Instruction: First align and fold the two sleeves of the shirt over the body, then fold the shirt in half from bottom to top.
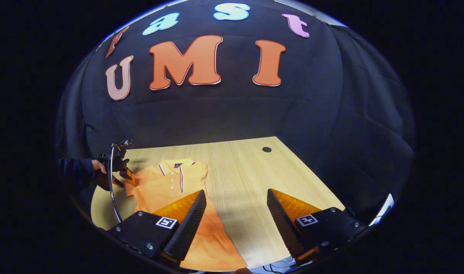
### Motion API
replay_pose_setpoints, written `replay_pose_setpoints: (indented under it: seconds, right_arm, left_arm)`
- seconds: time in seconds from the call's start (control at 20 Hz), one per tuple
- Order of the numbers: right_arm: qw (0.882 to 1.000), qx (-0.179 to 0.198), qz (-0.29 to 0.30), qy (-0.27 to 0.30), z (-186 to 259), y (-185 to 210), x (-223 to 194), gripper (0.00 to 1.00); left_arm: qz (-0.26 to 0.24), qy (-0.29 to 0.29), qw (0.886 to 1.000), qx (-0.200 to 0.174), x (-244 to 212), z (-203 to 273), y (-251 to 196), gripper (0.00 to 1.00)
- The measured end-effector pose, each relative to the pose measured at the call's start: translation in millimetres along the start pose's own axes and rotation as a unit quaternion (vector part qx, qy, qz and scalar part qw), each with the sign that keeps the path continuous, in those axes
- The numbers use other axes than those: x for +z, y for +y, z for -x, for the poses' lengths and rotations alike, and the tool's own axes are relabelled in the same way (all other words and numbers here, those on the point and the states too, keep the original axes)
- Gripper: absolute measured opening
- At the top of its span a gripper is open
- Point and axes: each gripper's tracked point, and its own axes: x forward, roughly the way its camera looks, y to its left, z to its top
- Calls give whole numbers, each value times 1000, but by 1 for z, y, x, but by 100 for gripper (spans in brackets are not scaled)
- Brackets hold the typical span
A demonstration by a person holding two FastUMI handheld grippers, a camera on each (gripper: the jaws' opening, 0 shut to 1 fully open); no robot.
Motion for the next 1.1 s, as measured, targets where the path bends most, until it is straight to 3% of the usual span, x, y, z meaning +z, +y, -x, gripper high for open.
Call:
replay_pose_setpoints:
  seconds: [0.05, 0.15, 0.25, 0.5, 0.85, 0.95, 1.0, 1.1]
  right_arm:
    - [1000, -5, -4, -2, 4, -6, 0, 98]
    - [1000, -13, -12, 0, 9, -18, -8, 98]
    - [1000, -23, -18, 3, 23, -28, -21, 98]
    - [998, -48, -37, 6, 39, -53, -37, 98]
    - [998, -50, -42, 9, 43, -49, -48, 98]
    - [998, -50, -39, 11, 43, -49, -51, 98]
    - [998, -52, -40, 14, 45, -51, -53, 98]
    - [997, -57, -47, 18, 49, -52, -56, 98]
  left_arm:
    - [2, -4, 1000, 0, 1, 3, -3, 94]
    - [10, -23, 1000, -19, 7, 3, -13, 76]
    - [-5, -26, 999, -36, 2, 3, -17, 14]
    - [-83, -100, 989, -65, 21, 50, -42, 14]
    - [-185, -135, 969, -96, 27, 84, -123, 14]
    - [-196, -135, 964, -122, 21, 87, -150, 14]
    - [-201, -135, 960, -140, 17, 85, -165, 23]
    - [-203, -137, 952, -183, 12, 96, -193, 25]
